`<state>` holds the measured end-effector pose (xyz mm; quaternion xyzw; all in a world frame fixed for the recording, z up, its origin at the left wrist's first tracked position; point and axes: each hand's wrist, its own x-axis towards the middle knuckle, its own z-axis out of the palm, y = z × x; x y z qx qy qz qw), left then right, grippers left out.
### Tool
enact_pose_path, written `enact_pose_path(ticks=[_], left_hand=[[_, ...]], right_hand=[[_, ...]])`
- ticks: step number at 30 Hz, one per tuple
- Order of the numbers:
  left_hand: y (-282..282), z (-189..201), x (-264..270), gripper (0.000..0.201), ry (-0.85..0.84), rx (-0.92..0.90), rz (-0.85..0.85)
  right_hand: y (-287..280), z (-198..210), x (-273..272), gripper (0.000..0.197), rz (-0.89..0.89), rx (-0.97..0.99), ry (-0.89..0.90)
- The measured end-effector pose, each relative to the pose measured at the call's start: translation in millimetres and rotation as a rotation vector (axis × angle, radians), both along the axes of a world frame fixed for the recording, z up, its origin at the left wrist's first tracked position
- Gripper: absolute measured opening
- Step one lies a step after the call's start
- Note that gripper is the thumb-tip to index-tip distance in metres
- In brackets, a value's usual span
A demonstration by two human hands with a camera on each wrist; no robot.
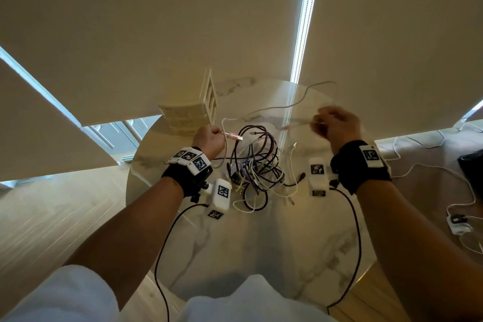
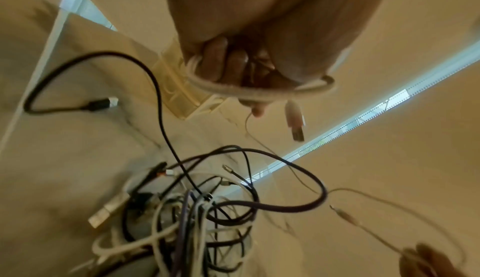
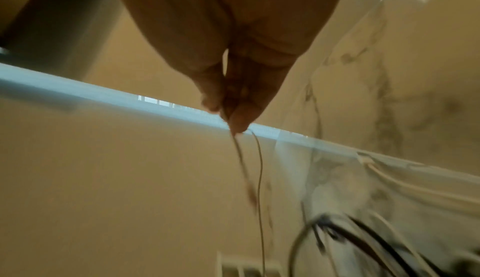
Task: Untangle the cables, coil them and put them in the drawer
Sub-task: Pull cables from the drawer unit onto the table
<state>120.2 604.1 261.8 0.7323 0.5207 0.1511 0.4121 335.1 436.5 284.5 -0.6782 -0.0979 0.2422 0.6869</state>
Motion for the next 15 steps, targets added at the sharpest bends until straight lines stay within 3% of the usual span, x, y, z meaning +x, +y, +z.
enact_pose_path(ticks=[2,4,7,9,11,13,15], left_hand=[[-2.3,1.1,4.5,0.023,-0.018,-0.001,0.075],[-6.8,2.2,9.5,0.024,-0.026,0.012,0.101],[-27.3,12.5,21.3,0.024,-0.193,-0.071,0.072],[-46.9,20.1,32.6,0.033,-0.33,-0.206,-0.025],[-64.1,23.5,41.0,0.044,-0.456,-0.359,-0.115],[-78.5,23.7,44.7,0.053,-0.575,-0.497,-0.146],[-90.9,24.7,45.1,0.058,-0.67,-0.599,-0.149]], right_hand=[[-18.7,-3.2,35.1,0.02,-0.283,-0.03,0.049],[-42.1,-5.7,65.2,0.042,-0.457,-0.178,0.129],[-60.7,-8.7,80.8,0.065,-0.558,-0.371,0.224],[-59.8,-0.7,58.6,0.08,-0.422,-0.505,0.097],[-52.1,7.8,21.9,0.07,-0.207,-0.427,-0.106],[-43.1,15.0,-20.6,0.053,0.209,-0.27,-0.27],[-37.5,9.0,-55.8,0.036,0.735,-0.293,-0.366]])
